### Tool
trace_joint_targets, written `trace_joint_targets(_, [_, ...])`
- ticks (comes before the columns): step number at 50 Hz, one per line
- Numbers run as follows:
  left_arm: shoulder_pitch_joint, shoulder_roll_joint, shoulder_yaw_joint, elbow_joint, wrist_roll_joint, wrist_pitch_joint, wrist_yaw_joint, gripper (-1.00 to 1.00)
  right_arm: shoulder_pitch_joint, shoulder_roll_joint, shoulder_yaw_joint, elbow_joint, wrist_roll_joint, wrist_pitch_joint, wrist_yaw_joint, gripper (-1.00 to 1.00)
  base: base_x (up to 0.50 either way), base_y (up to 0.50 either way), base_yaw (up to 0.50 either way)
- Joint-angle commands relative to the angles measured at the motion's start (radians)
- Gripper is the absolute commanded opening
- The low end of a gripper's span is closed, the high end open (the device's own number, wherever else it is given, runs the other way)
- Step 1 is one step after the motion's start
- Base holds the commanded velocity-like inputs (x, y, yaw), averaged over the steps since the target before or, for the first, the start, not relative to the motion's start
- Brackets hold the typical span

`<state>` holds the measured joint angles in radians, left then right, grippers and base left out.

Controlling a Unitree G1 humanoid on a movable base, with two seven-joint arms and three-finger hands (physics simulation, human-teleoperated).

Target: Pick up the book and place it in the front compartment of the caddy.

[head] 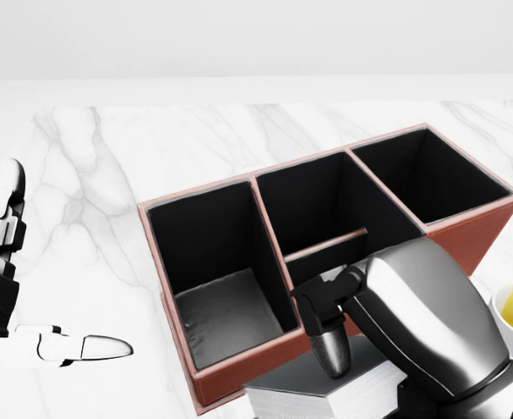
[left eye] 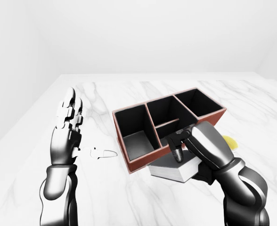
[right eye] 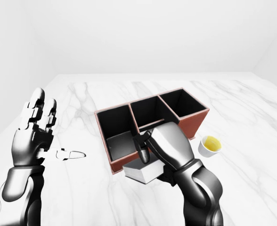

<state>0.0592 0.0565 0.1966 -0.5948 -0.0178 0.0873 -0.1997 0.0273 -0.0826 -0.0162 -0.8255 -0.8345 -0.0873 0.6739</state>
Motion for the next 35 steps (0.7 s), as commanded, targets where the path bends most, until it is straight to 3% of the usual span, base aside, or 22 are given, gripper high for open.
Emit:
trace_joint_targets(1, [0.002, -0.001, -0.001, 0.002, 0.002, 0.000, -0.001, 1.00, -0.111, -0.014, -0.019, -0.017, 0.012, 0.000, 0.024, -1.00, 0.00, 0.00, 0.00])
trace_joint_targets(22, [0.001, -0.001, -0.002, 0.009, 0.004, 0.000, 0.000, 1.00, -0.338, -0.071, -0.046, 0.148, -0.045, 0.000, -0.008, -1.00, 0.00, 0.00, 0.00])
trace_joint_targets(35, [-0.003, 0.000, -0.002, 0.010, 0.003, 0.000, 0.001, 1.00, -0.412, -0.089, -0.039, 0.275, -0.091, 0.000, -0.058, -1.00, 0.00, 0.00, 0.00])
